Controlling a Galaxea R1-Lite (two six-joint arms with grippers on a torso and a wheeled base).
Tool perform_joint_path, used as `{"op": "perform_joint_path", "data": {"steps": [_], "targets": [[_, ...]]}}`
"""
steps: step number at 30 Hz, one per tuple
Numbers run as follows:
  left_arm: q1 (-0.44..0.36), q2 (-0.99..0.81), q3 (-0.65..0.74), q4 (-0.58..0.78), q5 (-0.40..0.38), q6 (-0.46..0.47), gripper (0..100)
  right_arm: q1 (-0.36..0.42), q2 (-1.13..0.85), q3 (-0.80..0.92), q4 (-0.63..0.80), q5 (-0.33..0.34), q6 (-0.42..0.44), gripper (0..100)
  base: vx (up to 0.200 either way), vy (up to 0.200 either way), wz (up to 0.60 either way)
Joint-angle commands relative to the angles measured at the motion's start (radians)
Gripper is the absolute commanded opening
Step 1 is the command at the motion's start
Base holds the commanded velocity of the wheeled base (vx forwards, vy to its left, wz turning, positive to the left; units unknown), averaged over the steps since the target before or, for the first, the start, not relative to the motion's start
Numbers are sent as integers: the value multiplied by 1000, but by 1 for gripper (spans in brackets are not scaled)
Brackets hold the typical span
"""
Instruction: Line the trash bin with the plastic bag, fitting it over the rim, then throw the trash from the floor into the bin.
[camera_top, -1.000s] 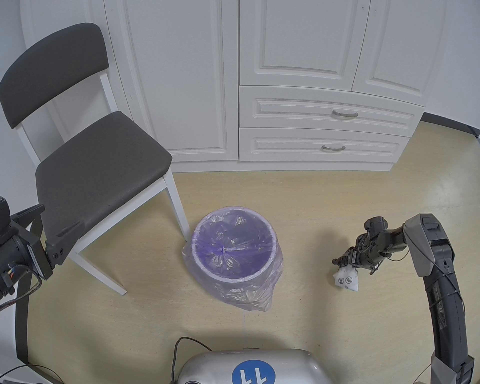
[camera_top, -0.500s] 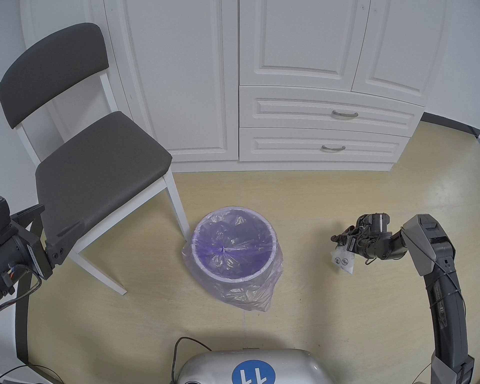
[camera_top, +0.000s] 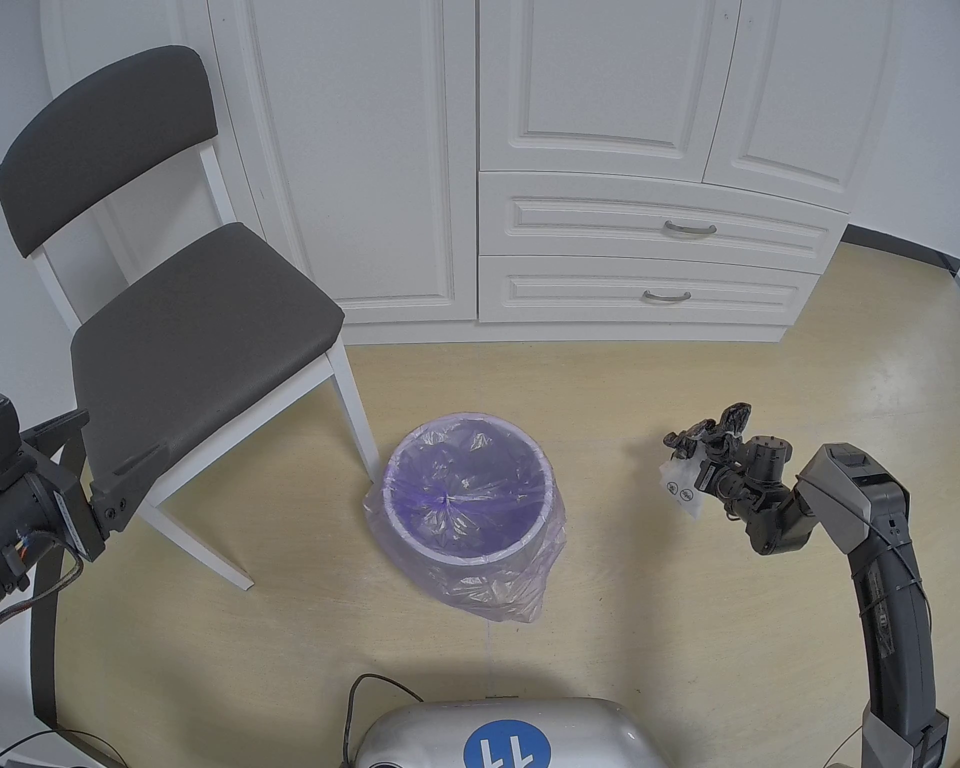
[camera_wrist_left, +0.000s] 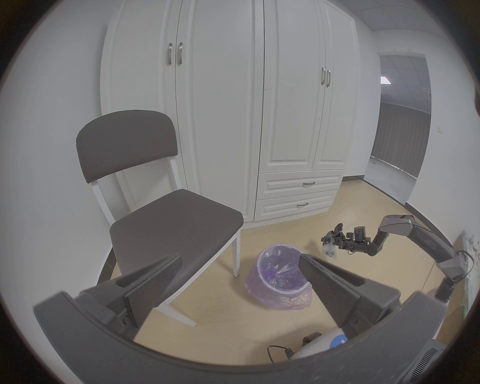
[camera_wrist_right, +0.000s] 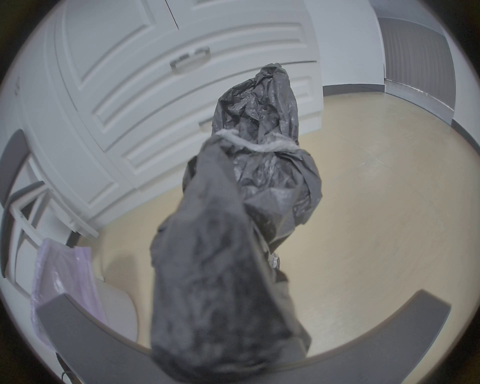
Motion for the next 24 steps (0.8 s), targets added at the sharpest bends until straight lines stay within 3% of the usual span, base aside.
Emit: {"op": "perform_joint_path", "data": {"steps": [1,6,12,24], "targets": [[-1,-11,0,-1,1,6,100,1,-11,157,-193,70,44,0,0,0,0],[-1,-18,11,-1,1,21,100,3,-13,199,-287,74,47,0,0,0,0],[-1,-18,12,-1,1,29,100,12,-19,222,-299,63,15,0,0,0,0],[-2,-17,11,-1,1,29,100,24,-47,288,-316,68,-154,0,0,0,0]]}}
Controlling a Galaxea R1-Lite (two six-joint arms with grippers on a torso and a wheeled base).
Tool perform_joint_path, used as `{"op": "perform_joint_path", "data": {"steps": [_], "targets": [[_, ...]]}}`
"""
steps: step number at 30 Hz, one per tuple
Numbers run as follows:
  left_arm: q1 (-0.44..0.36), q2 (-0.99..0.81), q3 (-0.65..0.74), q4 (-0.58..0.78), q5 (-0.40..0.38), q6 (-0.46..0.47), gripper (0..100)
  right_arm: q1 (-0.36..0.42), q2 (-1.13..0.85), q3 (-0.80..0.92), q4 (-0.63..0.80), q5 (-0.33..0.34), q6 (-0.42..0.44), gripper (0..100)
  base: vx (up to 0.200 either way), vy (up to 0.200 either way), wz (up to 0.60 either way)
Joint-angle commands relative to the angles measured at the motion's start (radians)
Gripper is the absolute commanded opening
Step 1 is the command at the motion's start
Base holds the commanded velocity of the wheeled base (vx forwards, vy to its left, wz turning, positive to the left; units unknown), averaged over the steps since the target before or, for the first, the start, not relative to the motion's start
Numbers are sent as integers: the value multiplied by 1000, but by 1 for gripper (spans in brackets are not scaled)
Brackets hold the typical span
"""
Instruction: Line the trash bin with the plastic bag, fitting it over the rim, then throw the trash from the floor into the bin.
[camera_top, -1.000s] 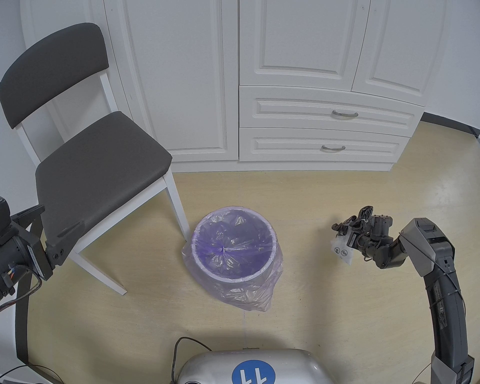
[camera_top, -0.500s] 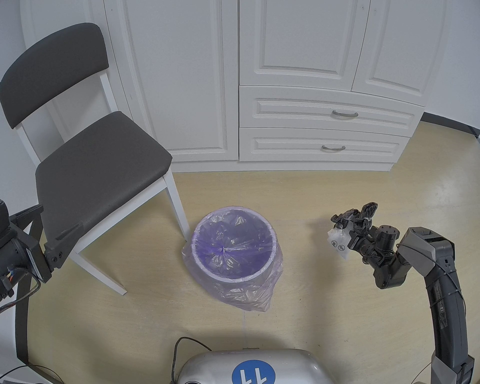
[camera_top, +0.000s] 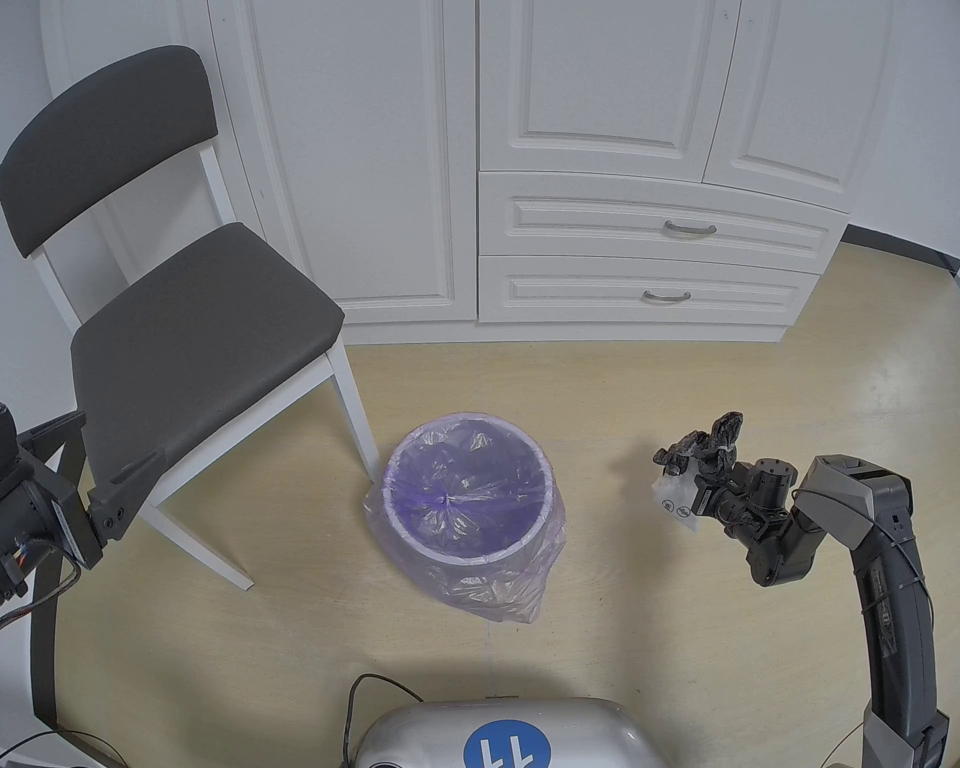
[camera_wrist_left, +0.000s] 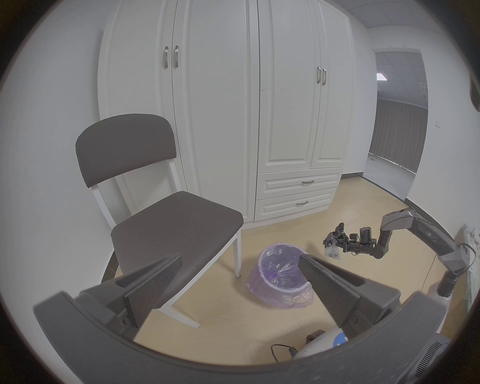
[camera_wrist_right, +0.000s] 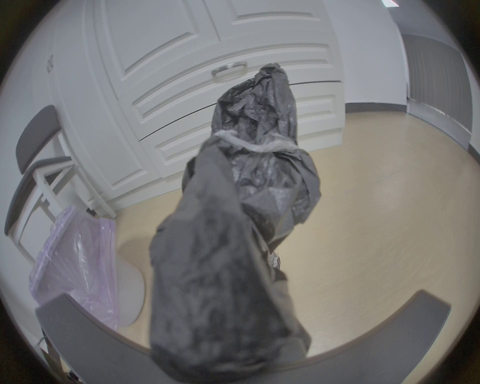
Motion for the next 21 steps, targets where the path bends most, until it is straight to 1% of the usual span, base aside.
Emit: {"op": "perform_joint_path", "data": {"steps": [1,5,14,21], "targets": [[-1,1,-1,-1,0,0,100,3,-4,11,-33,6,-32,0,0,0,0],[-2,1,-1,-1,0,2,100,4,9,12,-97,15,-33,0,0,0,0],[-4,-1,-1,-1,0,2,100,4,9,12,-91,15,-36,0,0,0,0],[-11,-1,-1,-1,0,2,100,4,12,11,-100,33,-33,0,0,0,0]]}}
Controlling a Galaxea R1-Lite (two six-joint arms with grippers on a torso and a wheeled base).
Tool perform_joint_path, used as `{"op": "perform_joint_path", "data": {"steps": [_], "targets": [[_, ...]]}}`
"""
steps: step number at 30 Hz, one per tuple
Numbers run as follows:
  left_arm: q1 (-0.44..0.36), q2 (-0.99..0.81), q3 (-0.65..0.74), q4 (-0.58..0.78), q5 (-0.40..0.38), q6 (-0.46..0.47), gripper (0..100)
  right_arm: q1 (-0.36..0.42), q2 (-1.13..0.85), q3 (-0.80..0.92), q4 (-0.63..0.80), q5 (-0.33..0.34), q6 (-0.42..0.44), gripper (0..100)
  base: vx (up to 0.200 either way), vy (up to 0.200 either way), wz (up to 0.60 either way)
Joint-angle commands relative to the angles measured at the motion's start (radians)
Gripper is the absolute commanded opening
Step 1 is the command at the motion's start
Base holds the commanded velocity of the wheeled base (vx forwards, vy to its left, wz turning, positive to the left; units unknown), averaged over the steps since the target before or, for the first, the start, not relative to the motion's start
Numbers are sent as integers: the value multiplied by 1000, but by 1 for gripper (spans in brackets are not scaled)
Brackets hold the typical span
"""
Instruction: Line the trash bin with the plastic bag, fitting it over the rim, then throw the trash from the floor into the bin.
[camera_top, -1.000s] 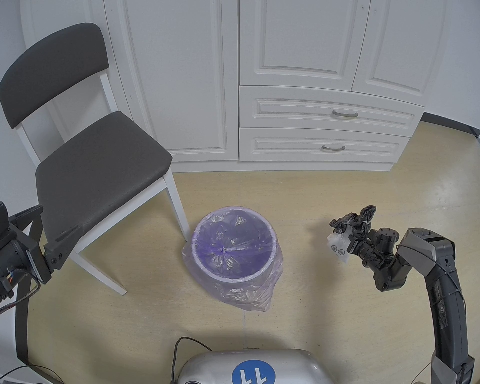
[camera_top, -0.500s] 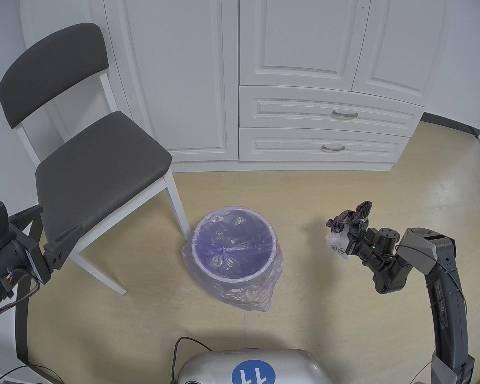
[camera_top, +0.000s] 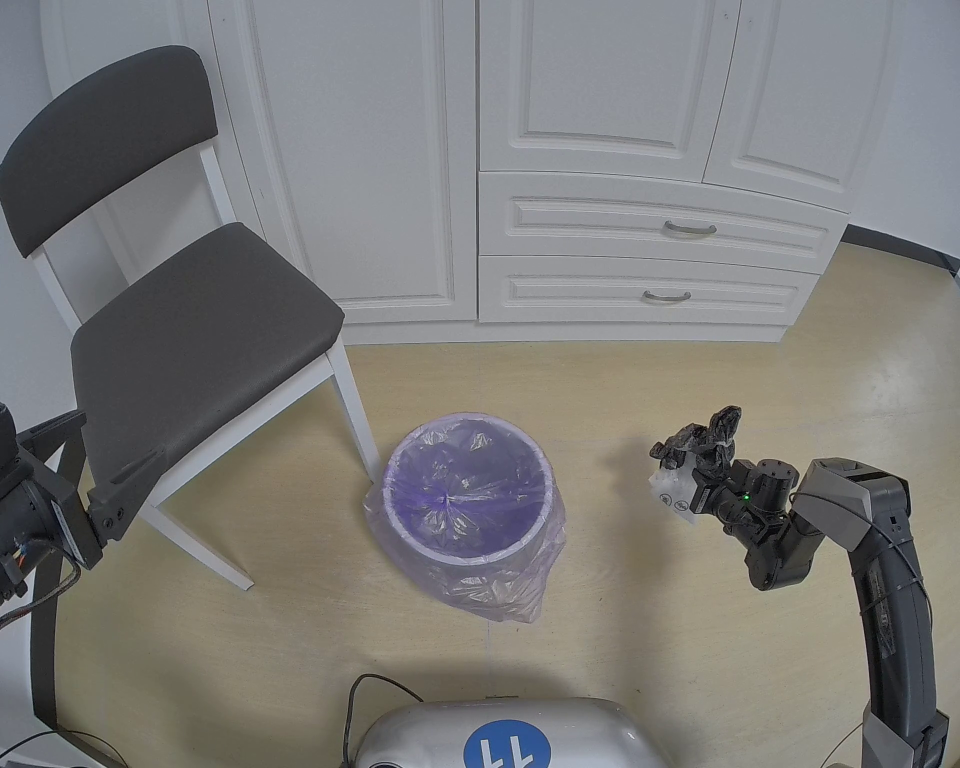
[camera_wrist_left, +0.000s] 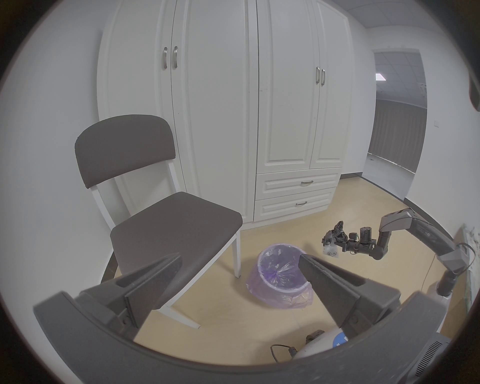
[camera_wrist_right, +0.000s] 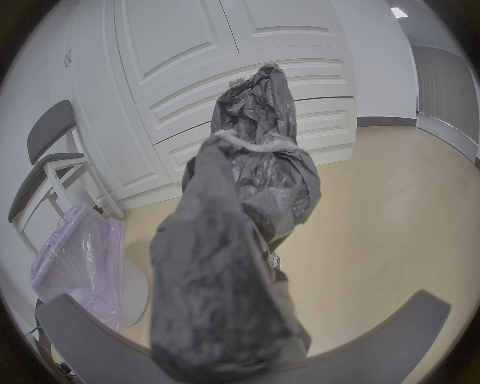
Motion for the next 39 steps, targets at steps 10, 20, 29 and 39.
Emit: {"op": "perform_joint_path", "data": {"steps": [10,20,29,39], "targets": [[-14,2,4,-1,0,-1,100,0,3,0,-4,-1,8,0,0,0,0],[-14,2,3,-1,0,-1,100,-8,-101,60,2,-1,6,0,0,0,0],[-14,0,3,-1,0,-1,100,-7,-391,252,109,6,3,0,0,0,0],[-15,0,13,-1,0,1,100,18,-673,382,275,55,1,0,0,0,0]]}}
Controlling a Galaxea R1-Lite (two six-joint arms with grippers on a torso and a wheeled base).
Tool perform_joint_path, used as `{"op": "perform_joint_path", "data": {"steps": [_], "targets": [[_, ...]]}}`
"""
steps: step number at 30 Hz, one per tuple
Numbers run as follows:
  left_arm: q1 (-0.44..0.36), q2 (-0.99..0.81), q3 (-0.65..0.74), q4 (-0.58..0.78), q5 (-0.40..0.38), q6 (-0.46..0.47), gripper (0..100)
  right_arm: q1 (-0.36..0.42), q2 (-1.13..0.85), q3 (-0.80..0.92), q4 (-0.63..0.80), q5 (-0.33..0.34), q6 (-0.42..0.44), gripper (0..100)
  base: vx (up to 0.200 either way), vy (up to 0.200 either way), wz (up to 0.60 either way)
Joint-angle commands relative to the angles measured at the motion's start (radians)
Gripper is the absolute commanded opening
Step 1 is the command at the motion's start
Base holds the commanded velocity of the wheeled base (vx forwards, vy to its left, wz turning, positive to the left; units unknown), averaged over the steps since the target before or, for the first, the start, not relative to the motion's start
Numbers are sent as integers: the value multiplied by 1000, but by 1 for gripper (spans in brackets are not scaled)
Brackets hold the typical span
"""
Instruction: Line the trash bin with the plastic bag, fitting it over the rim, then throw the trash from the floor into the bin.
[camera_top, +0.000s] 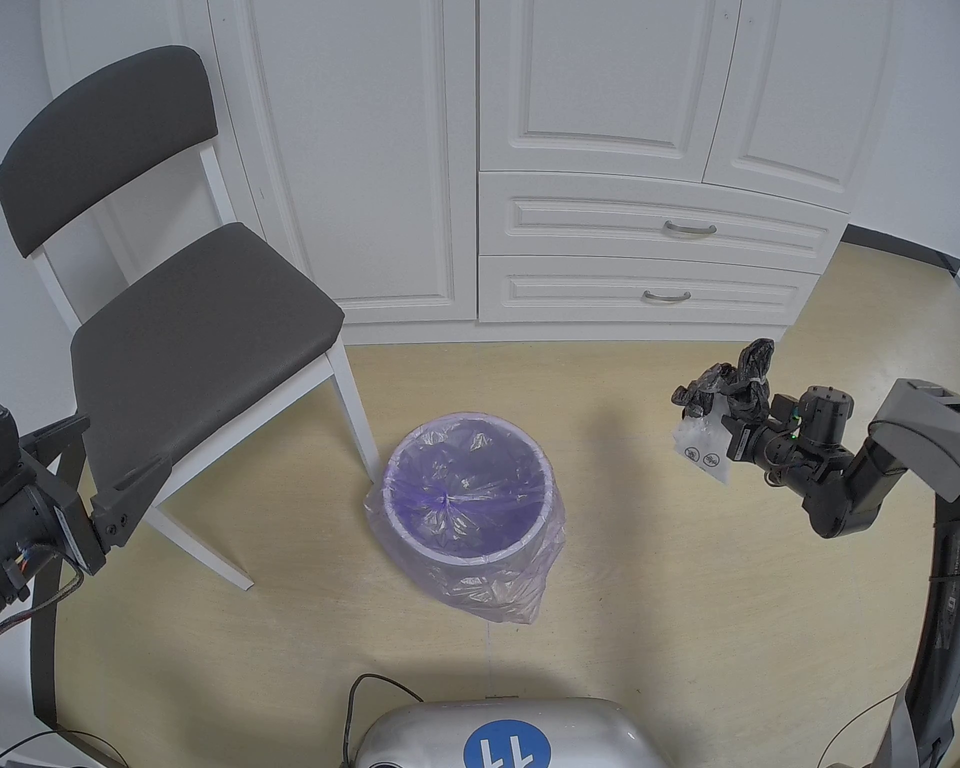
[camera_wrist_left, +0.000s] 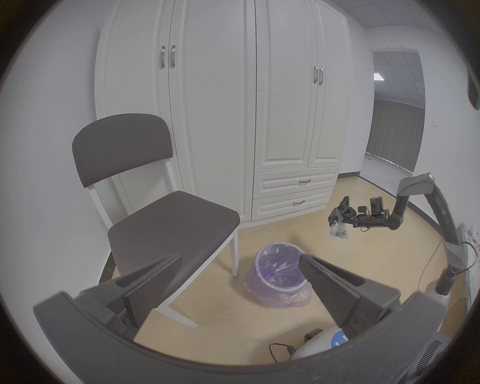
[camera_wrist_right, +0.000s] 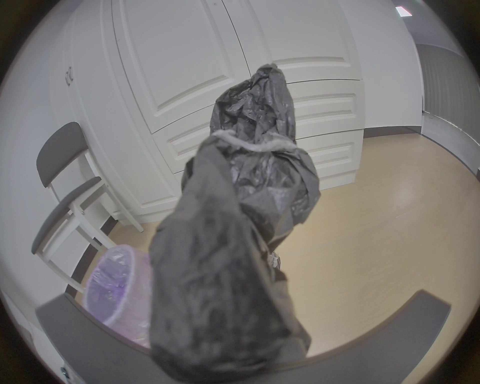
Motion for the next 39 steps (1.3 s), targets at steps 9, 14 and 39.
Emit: {"op": "perform_joint_path", "data": {"steps": [9,14,39], "targets": [[-14,3,31,-36,1,-2,100,101,-453,92,424,11,6,0,0,0,0],[-14,19,69,-136,-1,1,100,130,-508,118,433,11,6,0,0,0,0],[-9,62,72,-159,5,-3,100,403,-709,205,521,-37,21,0,0,0,0]]}}
